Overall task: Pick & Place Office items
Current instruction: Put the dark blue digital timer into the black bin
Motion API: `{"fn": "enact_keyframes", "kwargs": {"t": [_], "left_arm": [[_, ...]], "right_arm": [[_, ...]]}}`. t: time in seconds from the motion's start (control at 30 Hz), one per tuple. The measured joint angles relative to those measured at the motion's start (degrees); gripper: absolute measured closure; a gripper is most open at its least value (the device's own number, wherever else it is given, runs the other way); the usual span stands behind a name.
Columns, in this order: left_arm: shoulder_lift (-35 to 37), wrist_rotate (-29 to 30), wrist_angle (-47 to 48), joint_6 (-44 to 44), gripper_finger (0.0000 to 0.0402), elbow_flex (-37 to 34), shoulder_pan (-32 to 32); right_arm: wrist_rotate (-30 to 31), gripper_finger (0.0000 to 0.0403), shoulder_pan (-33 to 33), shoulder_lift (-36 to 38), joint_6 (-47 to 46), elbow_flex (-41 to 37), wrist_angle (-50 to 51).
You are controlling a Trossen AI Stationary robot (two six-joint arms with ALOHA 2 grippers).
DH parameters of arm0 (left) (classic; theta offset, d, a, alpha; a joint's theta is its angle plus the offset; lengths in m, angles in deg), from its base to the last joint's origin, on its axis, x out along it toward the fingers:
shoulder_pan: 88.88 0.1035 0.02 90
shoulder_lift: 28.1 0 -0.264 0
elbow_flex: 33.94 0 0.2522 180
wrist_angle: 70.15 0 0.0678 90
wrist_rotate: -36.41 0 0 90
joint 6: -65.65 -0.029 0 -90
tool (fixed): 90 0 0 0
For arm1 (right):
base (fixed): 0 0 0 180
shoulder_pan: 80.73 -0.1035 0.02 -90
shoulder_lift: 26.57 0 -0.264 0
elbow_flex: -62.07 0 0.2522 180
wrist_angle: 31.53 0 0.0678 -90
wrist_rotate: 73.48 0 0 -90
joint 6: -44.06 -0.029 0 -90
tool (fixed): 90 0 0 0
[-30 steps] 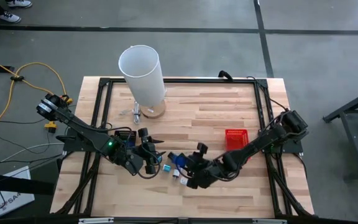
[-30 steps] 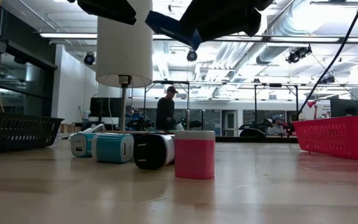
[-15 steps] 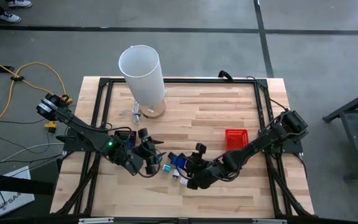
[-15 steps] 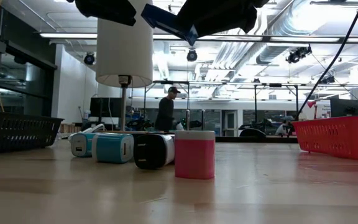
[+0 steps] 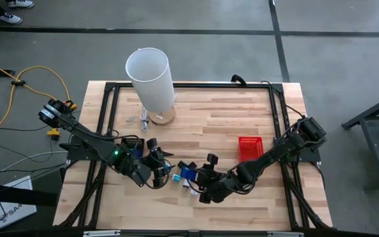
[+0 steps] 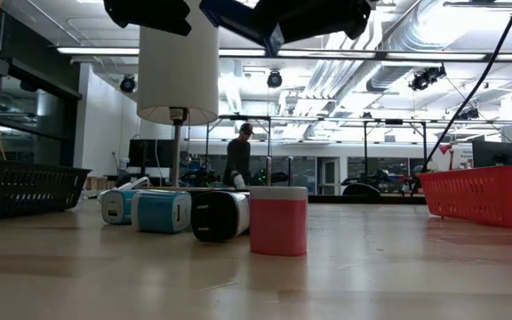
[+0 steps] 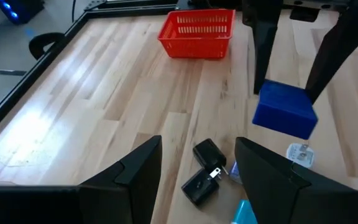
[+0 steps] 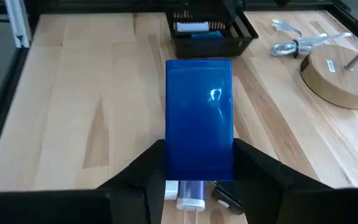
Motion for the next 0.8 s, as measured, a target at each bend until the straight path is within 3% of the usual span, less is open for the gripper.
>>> {"fn": "enact_keyframes", "kwargs": {"t": [0.3,0.47,0.67,0.8], "left_arm": [[0.00,-7.60,-2.91,-1.37,0.0207,0.00,-0.02],[0.00,-7.72,-5.52,-4.36,0.0207,0.00,-1.00],[0.00,-7.70,-9.70,-9.44,0.0207,0.00,-2.81],[-0.17,-7.70,-13.96,-13.35,0.0207,0.00,-3.38]], "right_arm": [[0.02,0.0256,-1.21,0.00,3.74,0.00,-3.86],[0.35,0.0256,-2.55,1.00,4.37,0.00,-4.76],[5.57,0.0256,-4.82,3.34,7.81,0.02,-6.60],[5.98,0.0256,-5.48,3.82,13.18,0.05,-12.70]]}}
